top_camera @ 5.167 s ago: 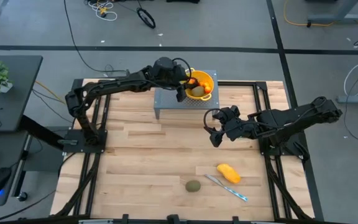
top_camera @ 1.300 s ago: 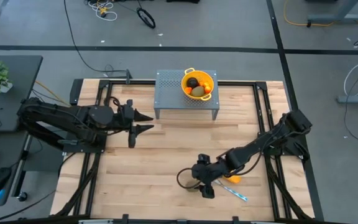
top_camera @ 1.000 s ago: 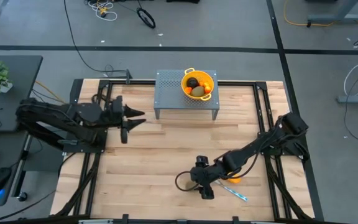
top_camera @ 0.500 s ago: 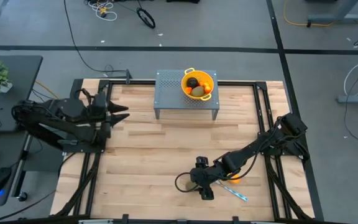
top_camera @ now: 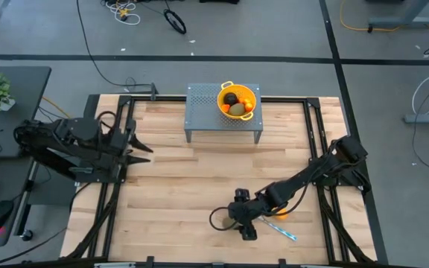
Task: Pick & Place Fruit
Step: Put the kiwi into the yellow strainer bowl on the shelf
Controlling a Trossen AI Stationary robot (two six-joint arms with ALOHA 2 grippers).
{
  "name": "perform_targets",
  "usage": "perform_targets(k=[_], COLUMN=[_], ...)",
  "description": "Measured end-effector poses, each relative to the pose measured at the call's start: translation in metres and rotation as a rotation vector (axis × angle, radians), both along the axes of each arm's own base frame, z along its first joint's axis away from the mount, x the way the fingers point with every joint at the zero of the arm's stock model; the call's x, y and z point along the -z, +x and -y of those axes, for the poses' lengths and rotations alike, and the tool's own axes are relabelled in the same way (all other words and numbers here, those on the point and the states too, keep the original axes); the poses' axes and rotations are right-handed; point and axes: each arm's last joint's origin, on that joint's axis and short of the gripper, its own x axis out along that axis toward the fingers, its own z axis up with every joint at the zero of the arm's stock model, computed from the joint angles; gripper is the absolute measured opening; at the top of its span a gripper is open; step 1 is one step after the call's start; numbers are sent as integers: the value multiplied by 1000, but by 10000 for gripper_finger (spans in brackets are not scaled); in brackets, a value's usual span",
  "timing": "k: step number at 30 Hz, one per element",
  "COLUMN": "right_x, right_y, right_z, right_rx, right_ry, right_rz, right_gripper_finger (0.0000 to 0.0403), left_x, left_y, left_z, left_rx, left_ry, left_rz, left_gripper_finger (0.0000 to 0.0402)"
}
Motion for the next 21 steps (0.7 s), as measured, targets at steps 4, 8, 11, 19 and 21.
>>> perform_targets(k=[4,8,11,19,21], right_x=[12,15,14,21,29], right_y=[0,2,2,7,7], right_z=[-4,-8,-8,-15,-18], right_rx=[-18,-14,3,-14,-28], right_ry=[-10,-18,-51,-49,-53], right_rz=[-31,-9,10,57,43], right_gripper_finger=[332,332,332,332,332], left_x=[0,0,0,0,-1], left_y=[-1,0,0,0,0], left_z=[0,-1,-2,-3,-3], left_rx=[12,-16,-43,-66,-66], left_ry=[83,87,97,103,103], left_rz=[14,15,15,17,18], left_gripper_finger=[141,141,141,141,141])
